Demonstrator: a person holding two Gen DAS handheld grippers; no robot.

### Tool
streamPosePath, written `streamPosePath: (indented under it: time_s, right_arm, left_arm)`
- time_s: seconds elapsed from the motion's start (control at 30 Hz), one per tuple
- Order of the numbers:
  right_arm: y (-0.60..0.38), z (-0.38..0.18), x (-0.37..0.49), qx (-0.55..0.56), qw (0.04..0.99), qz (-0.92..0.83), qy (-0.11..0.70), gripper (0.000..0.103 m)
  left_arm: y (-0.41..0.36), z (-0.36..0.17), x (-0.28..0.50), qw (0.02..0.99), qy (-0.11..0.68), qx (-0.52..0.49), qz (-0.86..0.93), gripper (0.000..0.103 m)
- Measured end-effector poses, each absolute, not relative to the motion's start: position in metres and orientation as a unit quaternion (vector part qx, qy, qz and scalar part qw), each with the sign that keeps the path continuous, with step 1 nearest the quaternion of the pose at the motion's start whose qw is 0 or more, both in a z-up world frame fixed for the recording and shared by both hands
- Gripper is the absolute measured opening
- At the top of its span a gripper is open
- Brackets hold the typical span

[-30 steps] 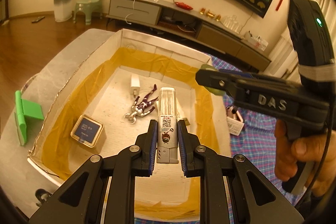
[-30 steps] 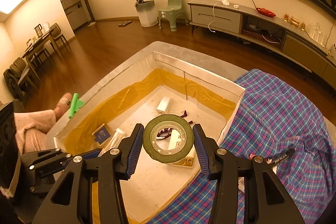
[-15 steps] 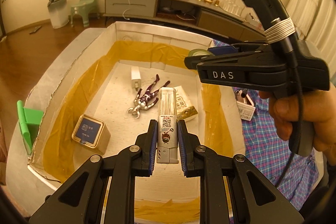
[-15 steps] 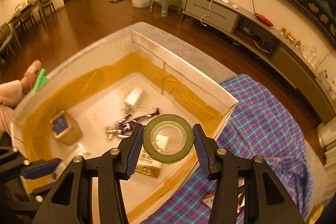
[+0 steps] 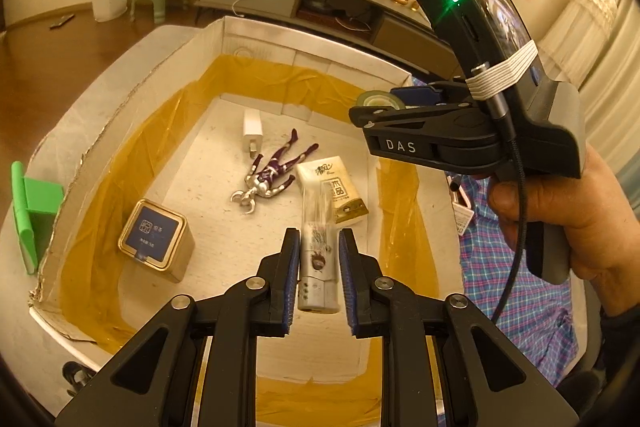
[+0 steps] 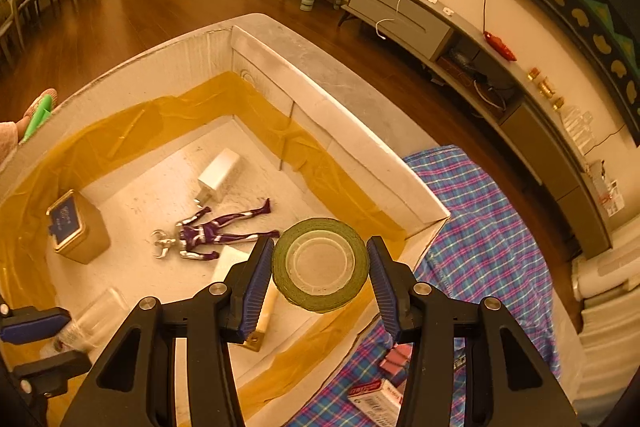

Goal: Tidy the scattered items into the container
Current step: 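Lower and open the right gripper releasing the tape roll while the left gripper releases the tube, then move both open grippers back to the marker and staple box on the shirt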

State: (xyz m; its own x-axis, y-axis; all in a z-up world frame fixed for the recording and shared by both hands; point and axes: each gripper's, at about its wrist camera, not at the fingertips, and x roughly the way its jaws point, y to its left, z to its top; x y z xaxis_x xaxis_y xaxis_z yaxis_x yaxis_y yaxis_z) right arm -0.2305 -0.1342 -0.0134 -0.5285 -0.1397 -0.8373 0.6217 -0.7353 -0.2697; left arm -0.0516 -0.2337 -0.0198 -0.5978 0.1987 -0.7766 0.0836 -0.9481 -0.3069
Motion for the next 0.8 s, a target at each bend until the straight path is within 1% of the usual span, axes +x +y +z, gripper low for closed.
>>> streamPosePath:
  time_s: [0.03, 0.1, 0.43, 0.8]
  right_arm:
    - [-0.133, -0.014, -0.232, 0.428, 0.227, -0.829, 0.280, 0.050]
    - [-0.131, -0.014, -0.233, 0.427, 0.226, -0.831, 0.275, 0.050]
    - [-0.125, -0.004, -0.224, 0.419, 0.237, -0.836, 0.264, 0.050]
    - [-0.106, 0.026, -0.186, 0.400, 0.277, -0.845, 0.220, 0.050]
  left_arm:
    - [-0.235, -0.020, -0.051, 0.032, -0.161, -0.447, 0.879, 0.038]
    - [-0.238, -0.019, -0.051, 0.025, -0.166, -0.446, 0.879, 0.041]
    - [-0.244, -0.011, -0.049, 0.010, -0.177, -0.440, 0.880, 0.041]
    - [-0.225, 0.014, -0.036, -0.026, -0.114, -0.418, 0.901, 0.041]
